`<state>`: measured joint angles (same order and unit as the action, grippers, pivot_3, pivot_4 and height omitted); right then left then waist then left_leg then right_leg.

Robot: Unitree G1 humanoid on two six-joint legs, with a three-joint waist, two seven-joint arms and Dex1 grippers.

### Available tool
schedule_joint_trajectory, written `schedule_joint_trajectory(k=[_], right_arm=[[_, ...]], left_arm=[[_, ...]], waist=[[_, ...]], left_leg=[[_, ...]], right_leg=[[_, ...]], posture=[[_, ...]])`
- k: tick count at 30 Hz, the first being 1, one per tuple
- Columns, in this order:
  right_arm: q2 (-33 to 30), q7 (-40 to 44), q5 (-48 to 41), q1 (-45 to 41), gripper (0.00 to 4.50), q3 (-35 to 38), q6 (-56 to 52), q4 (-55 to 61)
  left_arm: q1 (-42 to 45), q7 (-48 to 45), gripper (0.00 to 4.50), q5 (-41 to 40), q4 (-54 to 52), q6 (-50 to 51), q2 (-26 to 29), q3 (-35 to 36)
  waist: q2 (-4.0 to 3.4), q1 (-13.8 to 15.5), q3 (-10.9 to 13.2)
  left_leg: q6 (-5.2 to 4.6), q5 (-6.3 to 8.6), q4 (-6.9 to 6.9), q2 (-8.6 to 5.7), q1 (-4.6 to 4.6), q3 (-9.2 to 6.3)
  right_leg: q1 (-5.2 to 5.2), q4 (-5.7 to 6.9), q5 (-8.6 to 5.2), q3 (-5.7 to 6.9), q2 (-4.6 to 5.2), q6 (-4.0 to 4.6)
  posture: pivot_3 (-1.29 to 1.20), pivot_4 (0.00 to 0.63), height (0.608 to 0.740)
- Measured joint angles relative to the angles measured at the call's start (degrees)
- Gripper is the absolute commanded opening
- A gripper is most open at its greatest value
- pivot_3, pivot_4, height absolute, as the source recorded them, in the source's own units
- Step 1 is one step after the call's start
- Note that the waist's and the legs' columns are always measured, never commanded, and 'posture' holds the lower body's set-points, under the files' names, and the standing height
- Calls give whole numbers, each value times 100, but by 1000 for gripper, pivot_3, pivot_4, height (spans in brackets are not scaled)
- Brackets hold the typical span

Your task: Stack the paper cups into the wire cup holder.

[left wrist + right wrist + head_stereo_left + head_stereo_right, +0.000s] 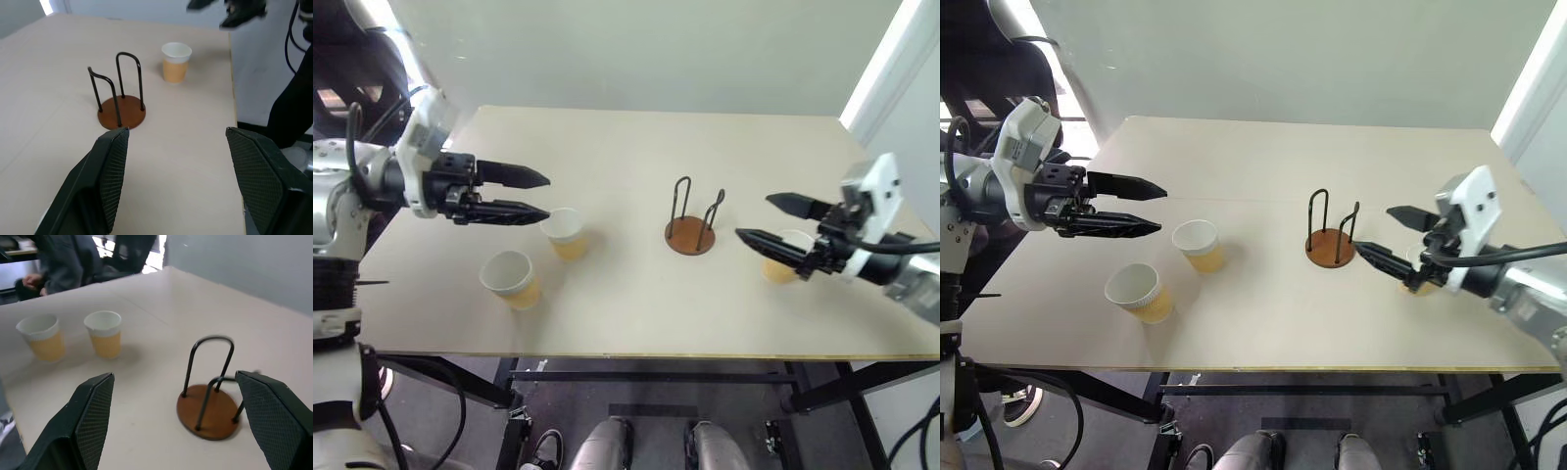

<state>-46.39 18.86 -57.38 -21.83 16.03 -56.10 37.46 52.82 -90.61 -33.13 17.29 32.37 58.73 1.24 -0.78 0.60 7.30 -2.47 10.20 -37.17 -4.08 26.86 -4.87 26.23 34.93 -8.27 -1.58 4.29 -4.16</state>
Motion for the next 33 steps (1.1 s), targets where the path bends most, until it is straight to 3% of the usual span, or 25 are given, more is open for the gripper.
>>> schedule_joint_trajectory(k=[5, 13, 22, 33], right_arm=[[805, -1075, 151, -73, 4089, -616, -342, 10], [1783, -1858, 1263, -358, 4089, -1451, -368, -900], [2180, -1762, 2451, -506, 4089, -1757, 197, -1911], [2791, -1132, 3542, -1348, 4089, -2205, 1282, -3279]], left_arm=[[28, 0, 3363, 136, 98, -61, -132, -39], [-24, 33, 3363, 351, 141, -188, -289, -43], [-74, 79, 3363, 367, 118, -189, -307, -15], [-194, 126, 3363, 359, -43, -109, -285, 37]], waist=[[2, 8, 0], [3, 13, 0], [2, 16, 0], [1, 18, 0]], left_leg=[[-3, -10, -1, -1, 4, 0], [6, -22, -1, 0, 0, -1], [15, -18, 0, 0, 6, -2], [28, -17, 8, 4, 11, -8]], right_leg=[[0, -3, 13, 1, 0, -4], [4, -3, 38, 2, 0, 14], [12, -7, 41, 4, 0, 21], [25, -6, 43, 15, 0, 41]], posture=[[0, 150, 740], [0, 150, 740], [0, 150, 740], [0, 150, 740]])
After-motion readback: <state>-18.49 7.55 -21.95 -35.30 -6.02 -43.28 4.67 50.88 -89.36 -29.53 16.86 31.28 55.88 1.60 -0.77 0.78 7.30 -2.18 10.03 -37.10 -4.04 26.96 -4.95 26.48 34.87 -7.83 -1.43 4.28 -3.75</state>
